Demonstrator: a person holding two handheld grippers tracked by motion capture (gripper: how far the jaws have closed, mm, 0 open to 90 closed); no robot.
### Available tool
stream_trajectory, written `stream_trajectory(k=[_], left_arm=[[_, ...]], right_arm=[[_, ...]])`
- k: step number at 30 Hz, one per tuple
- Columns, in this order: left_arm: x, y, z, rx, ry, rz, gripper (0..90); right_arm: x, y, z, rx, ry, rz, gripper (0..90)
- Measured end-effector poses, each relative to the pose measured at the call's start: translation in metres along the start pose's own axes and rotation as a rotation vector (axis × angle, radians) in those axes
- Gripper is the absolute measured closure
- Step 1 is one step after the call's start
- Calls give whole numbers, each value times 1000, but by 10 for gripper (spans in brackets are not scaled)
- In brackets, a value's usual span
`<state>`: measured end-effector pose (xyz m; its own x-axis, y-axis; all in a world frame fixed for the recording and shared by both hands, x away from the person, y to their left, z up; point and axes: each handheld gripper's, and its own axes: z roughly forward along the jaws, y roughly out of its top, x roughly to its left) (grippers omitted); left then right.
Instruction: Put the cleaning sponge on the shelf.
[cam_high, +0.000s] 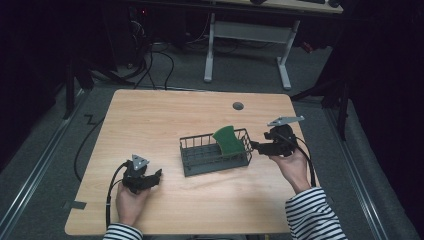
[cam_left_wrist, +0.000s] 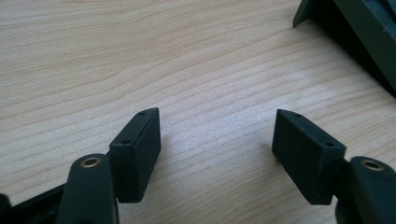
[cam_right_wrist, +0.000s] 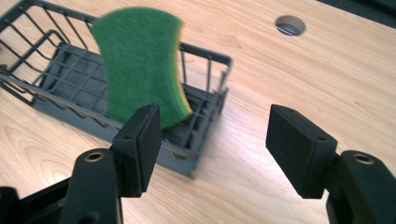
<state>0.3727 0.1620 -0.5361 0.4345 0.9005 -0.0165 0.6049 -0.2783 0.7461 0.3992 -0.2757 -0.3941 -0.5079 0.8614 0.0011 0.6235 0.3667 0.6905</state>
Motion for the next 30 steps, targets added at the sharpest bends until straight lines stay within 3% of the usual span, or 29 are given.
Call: stream_trajectory(k=[17, 30], left_arm=[[0, 0, 0, -1, 2, 2, 326], [0, 0, 0, 1, 1, 2, 326]], right_arm=[[-22, -59, -17, -57, -3, 147, 374], [-29, -97, -12, -67, -7, 196, 372]])
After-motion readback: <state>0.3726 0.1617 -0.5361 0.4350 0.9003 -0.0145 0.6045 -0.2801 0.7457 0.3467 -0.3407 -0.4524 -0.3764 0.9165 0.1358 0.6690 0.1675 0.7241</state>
